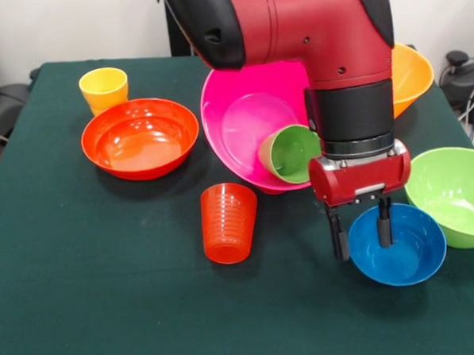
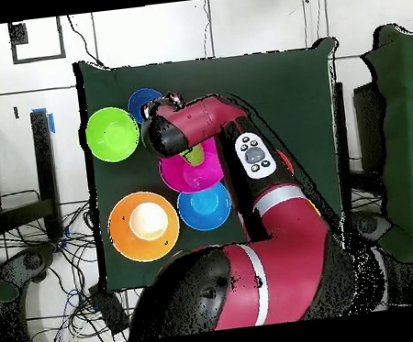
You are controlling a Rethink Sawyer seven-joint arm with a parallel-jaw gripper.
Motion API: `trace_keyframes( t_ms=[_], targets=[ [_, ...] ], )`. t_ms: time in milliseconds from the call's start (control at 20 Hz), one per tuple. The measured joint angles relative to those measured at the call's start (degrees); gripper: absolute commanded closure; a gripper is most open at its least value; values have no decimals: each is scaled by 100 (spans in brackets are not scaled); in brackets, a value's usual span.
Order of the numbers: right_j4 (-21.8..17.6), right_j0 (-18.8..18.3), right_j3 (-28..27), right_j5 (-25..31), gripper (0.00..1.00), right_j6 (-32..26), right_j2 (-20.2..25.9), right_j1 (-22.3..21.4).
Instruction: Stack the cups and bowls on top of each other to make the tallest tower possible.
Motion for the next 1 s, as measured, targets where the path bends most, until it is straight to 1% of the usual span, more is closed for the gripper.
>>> trace_keyframes(
  t_ms=[350,1000],
  targets=[
    [0,82,0,0,0,0,-21,86],
    [0,85,-92,0,0,0,-50,124]
  ],
)
